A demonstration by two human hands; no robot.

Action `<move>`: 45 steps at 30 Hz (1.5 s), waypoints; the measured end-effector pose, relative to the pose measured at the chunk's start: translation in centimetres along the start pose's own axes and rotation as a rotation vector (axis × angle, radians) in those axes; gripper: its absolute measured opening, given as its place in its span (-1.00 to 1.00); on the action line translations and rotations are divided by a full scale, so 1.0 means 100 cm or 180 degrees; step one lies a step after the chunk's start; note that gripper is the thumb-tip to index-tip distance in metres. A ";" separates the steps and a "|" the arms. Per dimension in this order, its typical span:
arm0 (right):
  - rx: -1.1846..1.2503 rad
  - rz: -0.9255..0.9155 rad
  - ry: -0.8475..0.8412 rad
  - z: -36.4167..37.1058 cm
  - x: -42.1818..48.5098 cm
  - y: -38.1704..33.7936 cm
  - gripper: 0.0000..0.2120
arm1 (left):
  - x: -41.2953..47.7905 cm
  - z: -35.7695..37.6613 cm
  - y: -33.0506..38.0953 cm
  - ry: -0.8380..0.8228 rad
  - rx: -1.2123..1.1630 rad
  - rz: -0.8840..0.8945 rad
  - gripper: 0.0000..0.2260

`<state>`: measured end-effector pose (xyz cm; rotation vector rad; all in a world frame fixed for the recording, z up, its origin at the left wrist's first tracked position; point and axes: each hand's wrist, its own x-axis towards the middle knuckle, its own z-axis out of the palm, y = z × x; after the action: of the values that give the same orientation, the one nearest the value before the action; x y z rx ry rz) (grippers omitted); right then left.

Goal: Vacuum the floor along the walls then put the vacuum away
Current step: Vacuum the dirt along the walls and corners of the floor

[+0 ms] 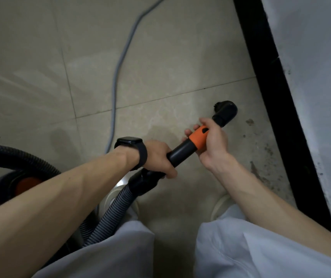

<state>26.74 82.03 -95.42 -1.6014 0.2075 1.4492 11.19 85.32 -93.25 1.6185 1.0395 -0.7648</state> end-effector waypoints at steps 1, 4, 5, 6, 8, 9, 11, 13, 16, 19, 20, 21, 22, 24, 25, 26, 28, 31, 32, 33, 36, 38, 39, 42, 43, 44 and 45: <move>0.0031 -0.0069 0.0085 -0.003 0.005 -0.009 -0.82 | 0.004 -0.001 0.005 0.0120 -0.0161 0.0101 -0.83; -0.0057 -0.0258 0.0308 -0.010 0.018 -0.031 -0.77 | 0.016 -0.002 0.014 0.0391 -0.0658 0.0284 -0.86; -0.0111 -0.0314 0.0347 -0.011 0.021 -0.036 -0.76 | 0.020 -0.003 0.017 0.0432 -0.0774 0.0320 -0.88; -0.0149 -0.0363 0.0371 -0.013 0.024 -0.040 -0.75 | 0.023 -0.003 0.020 0.0468 -0.0846 0.0350 -0.89; -0.0211 -0.0452 0.0422 -0.013 0.029 -0.045 -0.73 | 0.031 -0.001 0.024 0.0592 -0.0957 0.0386 -0.89; -0.0255 -0.0492 0.0455 -0.013 0.031 -0.046 -0.74 | 0.034 0.001 0.026 0.0682 -0.1022 0.0404 -0.88; -0.0323 -0.0565 0.0470 -0.014 0.036 -0.050 -0.75 | 0.042 0.006 0.030 0.0868 -0.1081 0.0449 -0.86; -0.0339 -0.0628 0.0483 -0.018 0.040 -0.053 -0.77 | 0.048 0.010 0.036 0.0995 -0.0976 0.0473 -0.84; -0.0334 -0.0649 0.0473 -0.024 0.045 -0.056 -0.75 | 0.054 0.011 0.040 0.1218 -0.0539 0.0474 -0.80; -0.0255 -0.0648 0.0447 -0.026 0.047 -0.052 -0.72 | 0.055 0.012 0.037 0.1277 -0.0348 0.0426 -0.78; -0.0200 -0.0656 0.0434 -0.026 0.047 -0.051 -0.73 | 0.054 0.012 0.036 0.1296 -0.0275 0.0407 -0.77; -0.0134 -0.0661 0.0411 -0.026 0.046 -0.049 -0.74 | 0.052 0.012 0.034 0.1341 -0.0178 0.0388 -0.77; -0.0059 -0.0654 0.0377 -0.025 0.045 -0.047 -0.75 | 0.050 0.011 0.032 0.1416 -0.0051 0.0372 -0.76; 0.0076 -0.0606 0.0296 -0.021 0.040 -0.043 -0.78 | 0.044 0.009 0.025 0.1613 0.0260 0.0323 -0.75; 0.0131 -0.0567 0.0267 -0.017 0.036 -0.040 -0.80 | 0.040 0.008 0.021 0.1700 0.0417 0.0297 -0.75; 0.0182 -0.0521 0.0252 -0.013 0.032 -0.036 -0.81 | 0.036 0.005 0.015 0.1765 0.0565 0.0284 -0.76; 0.0281 -0.0410 0.0228 -0.003 0.023 -0.026 -0.84 | 0.028 0.001 0.001 0.1801 0.0808 0.0290 -0.76; 0.0362 -0.0185 0.0139 0.010 0.008 -0.007 -0.89 | 0.014 -0.001 -0.025 0.1675 0.1003 0.0256 -0.77; 0.0397 -0.0090 0.0101 0.012 0.003 -0.001 -0.90 | 0.010 0.001 -0.034 0.1637 0.1069 0.0236 -0.77; 0.0436 0.0007 0.0078 0.014 -0.001 0.006 -0.92 | 0.006 0.003 -0.041 0.1608 0.1127 0.0216 -0.77; 0.0624 0.0267 0.0180 0.016 -0.011 0.022 -0.92 | -0.002 0.013 -0.057 0.1575 0.1387 0.0170 -0.75; 0.0760 0.0368 0.0268 0.011 -0.013 0.025 -0.94 | -0.002 0.020 -0.057 0.1680 0.1737 0.0132 -0.73; 0.0817 0.0382 0.0313 0.007 -0.014 0.025 -0.95 | -0.001 0.024 -0.054 0.1741 0.1887 0.0140 -0.72; 0.0920 0.0345 0.0471 -0.008 -0.011 0.018 -0.94 | 0.006 0.035 -0.038 0.1954 0.2122 0.0348 -0.68; 0.0951 0.0326 0.0514 -0.012 -0.009 0.015 -0.94 | 0.009 0.038 -0.032 0.2010 0.2154 0.0437 -0.68; 0.0994 0.0297 0.0542 -0.017 -0.007 0.012 -0.94 | 0.012 0.040 -0.027 0.2025 0.2170 0.0518 -0.67; 0.1045 0.0260 0.0554 -0.021 -0.005 0.010 -0.95 | 0.016 0.042 -0.022 0.2018 0.2172 0.0590 -0.67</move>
<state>27.33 79.76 -95.78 -1.4593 0.5872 1.2600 9.89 81.95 -96.68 2.6187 1.0910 -0.5047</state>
